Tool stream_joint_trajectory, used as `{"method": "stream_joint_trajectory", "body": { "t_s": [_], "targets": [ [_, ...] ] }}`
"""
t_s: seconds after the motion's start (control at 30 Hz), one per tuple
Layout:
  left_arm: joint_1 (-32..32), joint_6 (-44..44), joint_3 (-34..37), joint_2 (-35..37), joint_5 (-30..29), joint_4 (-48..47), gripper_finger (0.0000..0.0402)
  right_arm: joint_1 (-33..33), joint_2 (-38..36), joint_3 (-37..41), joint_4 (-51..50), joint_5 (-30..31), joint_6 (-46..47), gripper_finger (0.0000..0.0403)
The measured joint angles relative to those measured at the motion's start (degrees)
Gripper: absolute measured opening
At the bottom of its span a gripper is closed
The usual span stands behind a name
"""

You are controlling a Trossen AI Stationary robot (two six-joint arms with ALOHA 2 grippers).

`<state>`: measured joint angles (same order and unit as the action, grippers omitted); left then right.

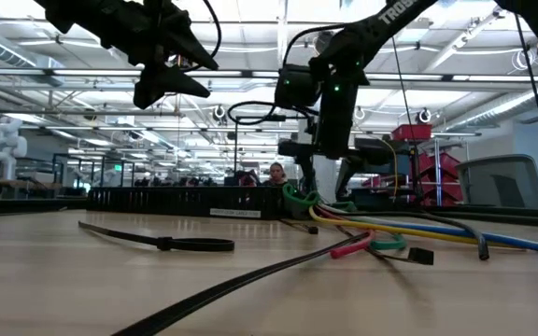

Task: Ziptie cables
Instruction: Wrap the cable wires with the black zip tie

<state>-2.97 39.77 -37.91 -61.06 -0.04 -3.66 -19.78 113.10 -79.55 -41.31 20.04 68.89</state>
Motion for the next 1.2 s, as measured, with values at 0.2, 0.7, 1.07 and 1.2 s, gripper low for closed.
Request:
{"method": "stream_joint_trajectory", "body": {
  "t_s": [0.2,0.7,1.07,1.2],
  "targets": [
    [0.0,0.0,0.0,0.0,1.1,0.0,0.0196,-1.7,0.0,0.0,-3.9,0.9,3.8,0.024],
    [0.0,0.3,0.0,0.0,1.4,-0.1,0.0196,-2.4,0.7,-0.1,-0.2,0.9,7.0,0.0224],
    [0.0,0.1,0.0,0.0,1.4,-0.3,0.0196,-2.3,2.1,2.9,4.0,-0.9,12.0,0.0224],
    [0.0,0.0,0.0,0.0,1.4,-0.5,0.0196,-2.2,2.3,4.0,4.0,-1.1,13.5,0.0224]
  ]
}}
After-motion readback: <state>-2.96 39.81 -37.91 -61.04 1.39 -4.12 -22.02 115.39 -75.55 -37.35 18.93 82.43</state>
